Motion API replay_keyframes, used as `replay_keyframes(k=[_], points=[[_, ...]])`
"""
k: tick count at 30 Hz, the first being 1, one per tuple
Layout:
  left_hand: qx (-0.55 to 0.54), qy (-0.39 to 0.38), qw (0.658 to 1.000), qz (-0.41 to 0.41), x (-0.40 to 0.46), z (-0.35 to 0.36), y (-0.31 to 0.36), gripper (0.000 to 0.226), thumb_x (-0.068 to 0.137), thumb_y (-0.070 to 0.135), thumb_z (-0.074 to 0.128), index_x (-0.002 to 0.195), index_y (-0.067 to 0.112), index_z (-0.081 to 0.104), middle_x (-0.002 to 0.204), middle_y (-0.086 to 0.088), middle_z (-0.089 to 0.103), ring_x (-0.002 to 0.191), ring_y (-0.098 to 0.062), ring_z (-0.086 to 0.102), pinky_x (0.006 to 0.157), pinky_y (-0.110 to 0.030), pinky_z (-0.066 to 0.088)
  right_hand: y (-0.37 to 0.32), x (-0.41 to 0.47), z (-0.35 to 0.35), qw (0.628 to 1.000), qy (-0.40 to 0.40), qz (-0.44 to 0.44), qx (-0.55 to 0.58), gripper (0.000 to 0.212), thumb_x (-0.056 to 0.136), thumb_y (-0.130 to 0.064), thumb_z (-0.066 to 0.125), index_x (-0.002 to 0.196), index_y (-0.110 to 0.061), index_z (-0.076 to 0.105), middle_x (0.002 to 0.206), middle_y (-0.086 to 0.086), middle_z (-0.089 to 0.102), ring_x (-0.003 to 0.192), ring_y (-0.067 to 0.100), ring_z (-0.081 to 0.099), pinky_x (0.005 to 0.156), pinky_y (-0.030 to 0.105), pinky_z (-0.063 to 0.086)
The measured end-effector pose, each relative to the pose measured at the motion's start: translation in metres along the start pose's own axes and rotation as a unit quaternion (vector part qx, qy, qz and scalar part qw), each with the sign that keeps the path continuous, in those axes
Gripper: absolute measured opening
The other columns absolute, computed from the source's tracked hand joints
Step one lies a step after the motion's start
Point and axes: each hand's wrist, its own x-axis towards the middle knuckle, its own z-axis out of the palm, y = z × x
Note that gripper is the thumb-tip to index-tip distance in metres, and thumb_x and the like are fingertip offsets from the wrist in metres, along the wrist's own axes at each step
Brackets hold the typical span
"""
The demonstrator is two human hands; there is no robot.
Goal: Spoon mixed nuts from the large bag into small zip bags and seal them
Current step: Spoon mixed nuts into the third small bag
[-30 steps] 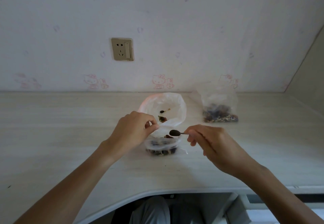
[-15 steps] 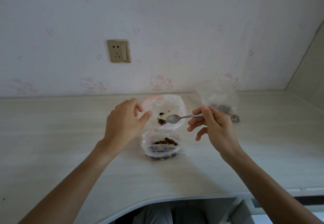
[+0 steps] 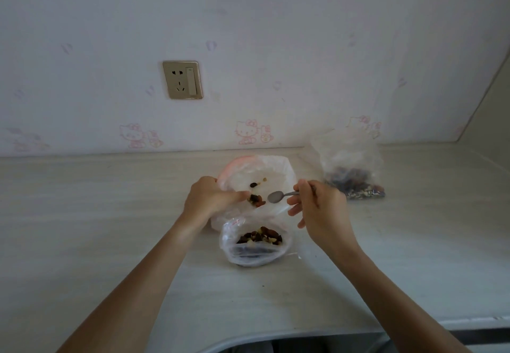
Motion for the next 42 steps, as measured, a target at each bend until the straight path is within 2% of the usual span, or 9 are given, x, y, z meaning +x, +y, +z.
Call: replay_keyframes(k=[6,8,10,17,23,31,35,40,42], points=[[-0.043,0.001,0.999,0.023,-0.001,0.0,0.002,0.028,0.084,0.036,0.081,0.09,0.01,0.073,0.083,-0.005,0.075,0.074,-0.02,0.075,0.064,-0.036,0.059,0.013,-0.012,0.0,0.999,-0.032,0.014,0.007,0.019,0.104,-0.014,0.058,0.095,-0.024,0.072,0.079,-0.007,0.076,0.06,0.011,0.071,0.046,0.029,0.057],[-0.054,-0.002,0.998,0.037,-0.001,0.0,0.003,0.016,0.089,0.031,0.076,0.088,0.016,0.073,0.082,0.0,0.074,0.073,-0.016,0.072,0.058,-0.028,0.053,0.016,-0.01,-0.002,0.999,-0.032,0.032,0.002,0.014,0.102,-0.012,0.061,0.099,-0.018,0.074,0.074,-0.004,0.076,0.053,0.014,0.07,0.045,0.028,0.054],[-0.074,-0.014,0.996,0.041,0.0,0.0,0.004,0.006,0.092,0.022,0.07,0.09,0.018,0.074,0.087,0.0,0.075,0.08,-0.016,0.072,0.062,-0.027,0.052,0.016,-0.008,-0.003,0.997,-0.042,0.059,0.01,0.014,0.102,-0.012,0.061,0.1,-0.017,0.073,0.071,-0.004,0.076,0.05,0.018,0.068,0.045,0.027,0.052],[-0.139,-0.057,0.989,0.008,0.002,0.002,0.011,0.013,0.087,0.004,0.072,0.093,0.015,0.075,0.084,-0.001,0.079,0.084,-0.019,0.074,0.062,-0.025,0.055,0.009,-0.005,0.0,0.979,-0.077,0.151,0.116,0.012,0.102,-0.01,0.061,0.106,-0.007,0.073,0.074,0.004,0.078,0.049,0.017,0.064,0.041,0.026,0.048],[-0.207,-0.094,0.973,-0.032,0.002,0.004,0.012,0.03,0.082,0.002,0.08,0.108,0.016,0.072,0.105,-0.01,0.077,0.099,-0.028,0.074,0.091,-0.044,0.062,0.006,-0.005,0.003,0.963,-0.088,0.193,0.165,0.013,0.102,-0.007,0.06,0.108,-0.002,0.071,0.078,0.01,0.078,0.049,0.019,0.065,0.04,0.026,0.049],[-0.202,-0.101,0.974,-0.03,-0.002,0.004,0.012,0.034,0.079,-0.001,0.082,0.106,0.017,0.071,0.098,-0.01,0.079,0.088,-0.026,0.077,0.069,-0.035,0.062,0.003,0.003,0.004,0.926,-0.067,0.273,0.25,0.016,0.104,-0.01,0.057,0.104,-0.002,0.07,0.085,0.013,0.08,0.062,0.022,0.069,0.051,0.029,0.056],[-0.201,-0.125,0.971,-0.027,-0.003,0.003,0.011,0.044,0.076,-0.002,0.083,0.114,0.014,0.069,0.102,-0.012,0.079,0.092,-0.028,0.078,0.083,-0.043,0.065,0.001,0.005,0.006,0.922,-0.056,0.277,0.265,0.016,0.105,-0.008,0.054,0.102,-0.001,0.068,0.084,0.015,0.079,0.059,0.022,0.068,0.052,0.03,0.058],[-0.185,-0.129,0.974,-0.022,-0.002,0.004,0.008,0.039,0.08,-0.001,0.081,0.113,0.016,0.07,0.101,-0.009,0.079,0.087,-0.023,0.078,0.07,-0.035,0.064,-0.001,0.005,0.01,0.922,-0.052,0.279,0.263,0.017,0.106,-0.007,0.053,0.099,-0.002,0.068,0.084,0.016,0.079,0.059,0.023,0.067,0.056,0.033,0.058],[-0.185,-0.131,0.974,-0.024,-0.002,0.004,0.007,0.039,0.08,-0.001,0.08,0.113,0.017,0.07,0.101,-0.009,0.079,0.087,-0.024,0.078,0.074,-0.037,0.065,-0.002,0.007,0.01,0.918,-0.053,0.286,0.269,0.017,0.105,-0.006,0.052,0.101,0.0,0.067,0.084,0.017,0.078,0.057,0.023,0.066,0.054,0.032,0.058]])
